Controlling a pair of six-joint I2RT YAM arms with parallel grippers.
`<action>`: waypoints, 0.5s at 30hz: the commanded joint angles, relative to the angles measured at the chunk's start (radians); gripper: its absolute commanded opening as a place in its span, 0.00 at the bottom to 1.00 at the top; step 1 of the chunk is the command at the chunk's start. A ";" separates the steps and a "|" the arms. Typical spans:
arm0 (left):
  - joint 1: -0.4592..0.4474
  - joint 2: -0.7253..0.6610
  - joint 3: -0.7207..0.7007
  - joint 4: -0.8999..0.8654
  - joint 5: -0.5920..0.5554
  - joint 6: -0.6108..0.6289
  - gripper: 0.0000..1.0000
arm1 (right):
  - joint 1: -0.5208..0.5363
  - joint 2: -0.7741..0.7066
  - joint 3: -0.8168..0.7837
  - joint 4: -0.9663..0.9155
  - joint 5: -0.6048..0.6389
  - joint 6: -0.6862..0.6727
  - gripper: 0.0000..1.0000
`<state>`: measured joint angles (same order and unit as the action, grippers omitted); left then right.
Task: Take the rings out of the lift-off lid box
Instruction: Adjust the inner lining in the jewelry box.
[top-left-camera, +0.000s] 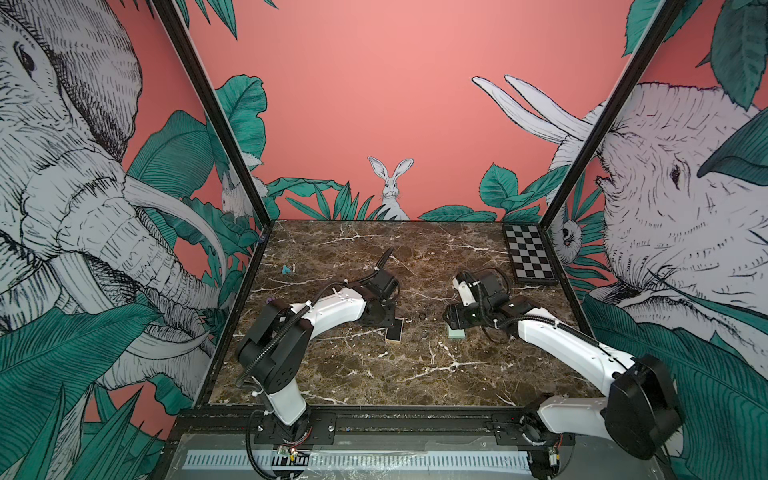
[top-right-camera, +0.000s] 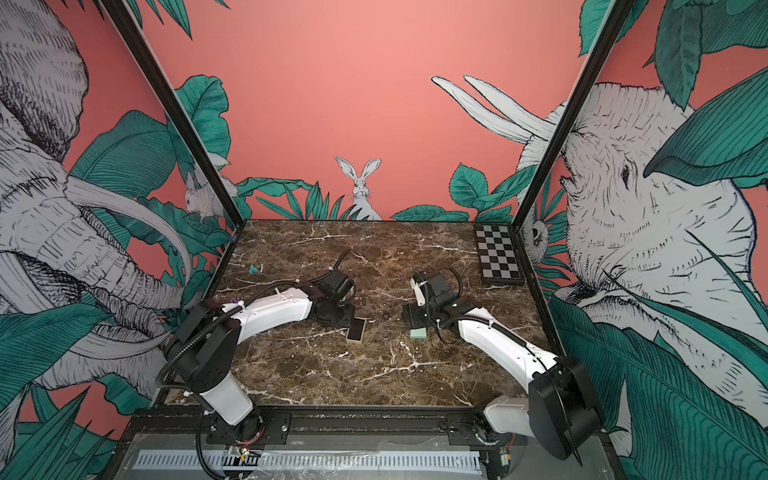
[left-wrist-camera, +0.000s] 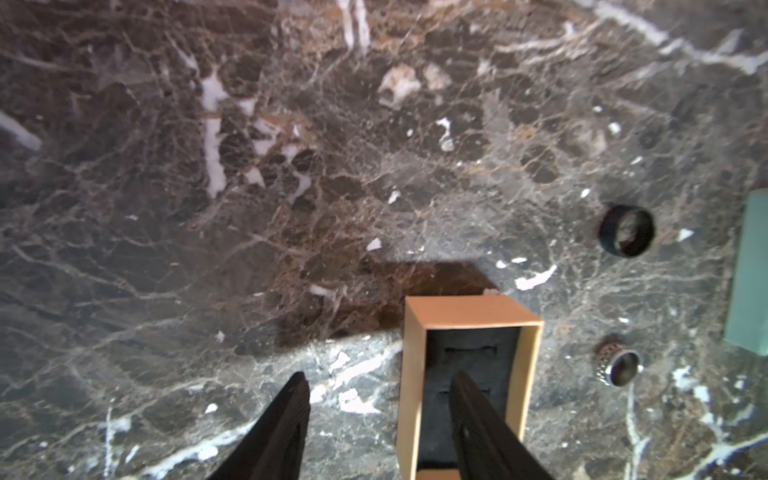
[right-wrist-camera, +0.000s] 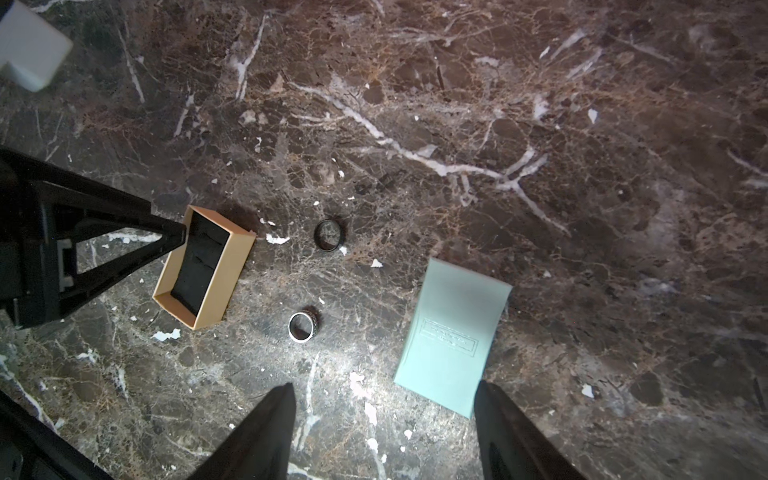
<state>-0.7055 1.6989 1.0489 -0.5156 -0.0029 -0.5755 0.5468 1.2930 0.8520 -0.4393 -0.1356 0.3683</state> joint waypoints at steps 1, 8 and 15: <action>-0.005 0.017 0.033 -0.059 -0.037 0.035 0.56 | -0.004 -0.012 -0.013 -0.028 0.060 -0.006 0.73; -0.005 0.044 0.041 -0.060 -0.058 0.059 0.57 | -0.004 -0.004 -0.038 -0.042 0.125 -0.005 0.77; -0.011 0.075 0.058 -0.064 -0.052 0.075 0.57 | -0.003 0.049 -0.027 -0.040 0.160 0.014 0.79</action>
<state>-0.7082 1.7588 1.0843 -0.5480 -0.0391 -0.5213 0.5468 1.3224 0.8177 -0.4728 -0.0147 0.3676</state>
